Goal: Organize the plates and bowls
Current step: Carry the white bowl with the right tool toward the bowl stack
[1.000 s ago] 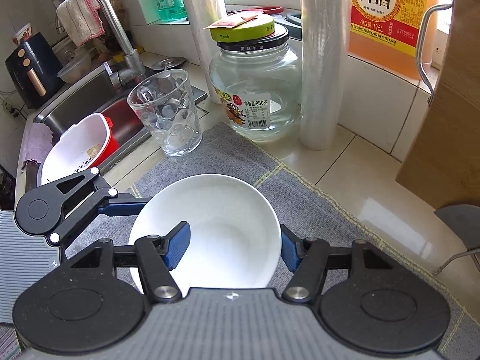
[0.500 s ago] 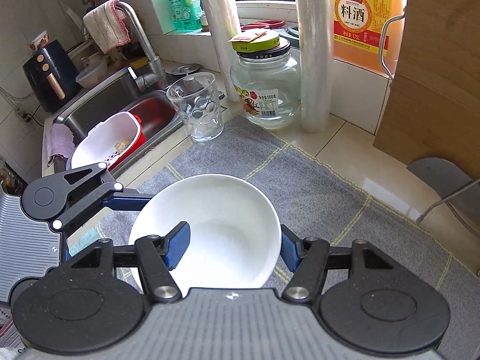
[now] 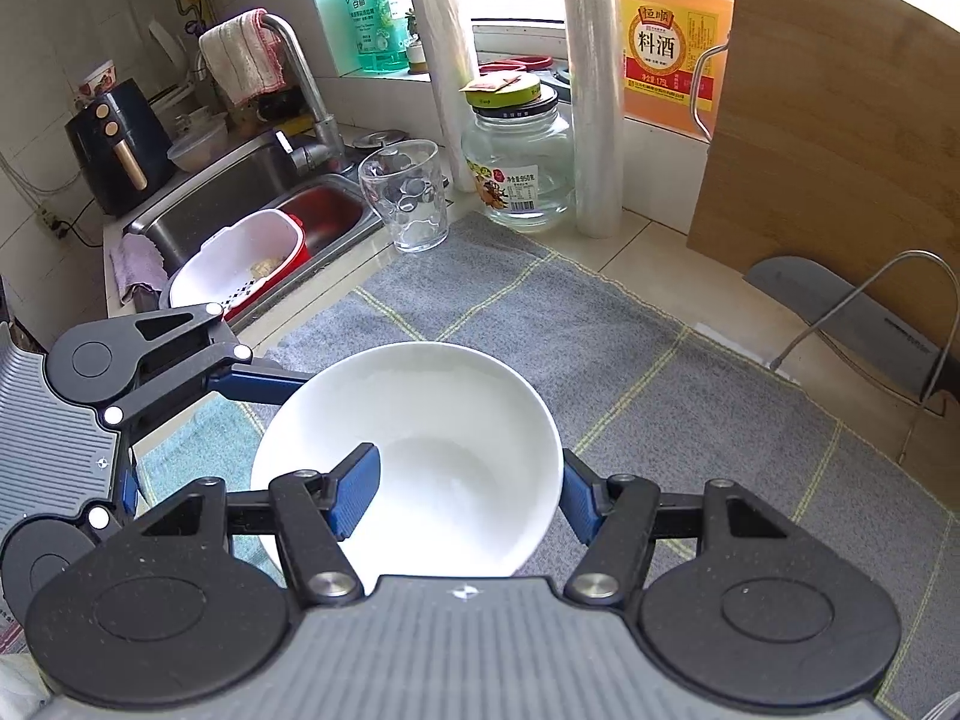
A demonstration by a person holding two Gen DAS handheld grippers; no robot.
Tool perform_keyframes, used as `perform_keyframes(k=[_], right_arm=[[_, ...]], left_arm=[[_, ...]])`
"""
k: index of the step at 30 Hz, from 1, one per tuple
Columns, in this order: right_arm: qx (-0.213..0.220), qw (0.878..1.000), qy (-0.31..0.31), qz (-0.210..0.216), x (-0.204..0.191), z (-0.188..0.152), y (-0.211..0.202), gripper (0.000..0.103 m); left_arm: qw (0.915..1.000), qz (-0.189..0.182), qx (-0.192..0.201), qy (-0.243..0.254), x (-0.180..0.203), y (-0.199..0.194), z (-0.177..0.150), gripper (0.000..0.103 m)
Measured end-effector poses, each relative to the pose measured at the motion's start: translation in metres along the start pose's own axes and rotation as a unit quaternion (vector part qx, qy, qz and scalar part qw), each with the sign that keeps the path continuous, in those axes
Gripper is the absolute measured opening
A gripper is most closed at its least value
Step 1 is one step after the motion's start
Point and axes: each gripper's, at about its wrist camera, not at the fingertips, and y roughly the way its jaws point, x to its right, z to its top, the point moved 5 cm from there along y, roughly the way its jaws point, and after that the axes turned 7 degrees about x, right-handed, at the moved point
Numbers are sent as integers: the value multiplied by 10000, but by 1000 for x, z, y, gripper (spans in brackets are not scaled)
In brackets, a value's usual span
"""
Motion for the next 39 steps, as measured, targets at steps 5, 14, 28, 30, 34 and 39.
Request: perform_keyframes(k=[5, 14, 28, 30, 34, 39], right_arm=[[61, 9998, 72, -159, 9, -13, -23, 69], [170, 9977, 412, -517, 32, -44, -61, 69], [32, 9946, 840, -608, 42, -90, -72, 69], [21, 9944, 870, -597, 42, -93, -70, 69], [36, 9942, 916, -565, 42, -96, -68, 69], [68, 9938, 926, -606, 43, -96, -67, 70]], left_arm=[[9997, -223, 48, 37, 20, 0, 8, 92], [9974, -665, 120, 255, 63, 9, 18, 92], [9950, -974, -93, 194, 97, 23, -4, 92], [9951, -972, -111, 157, 98, 22, -7, 92], [9952, -958, -110, 143, 98, 22, -9, 92], [9955, -927, -41, 203, 100, 23, -8, 92]])
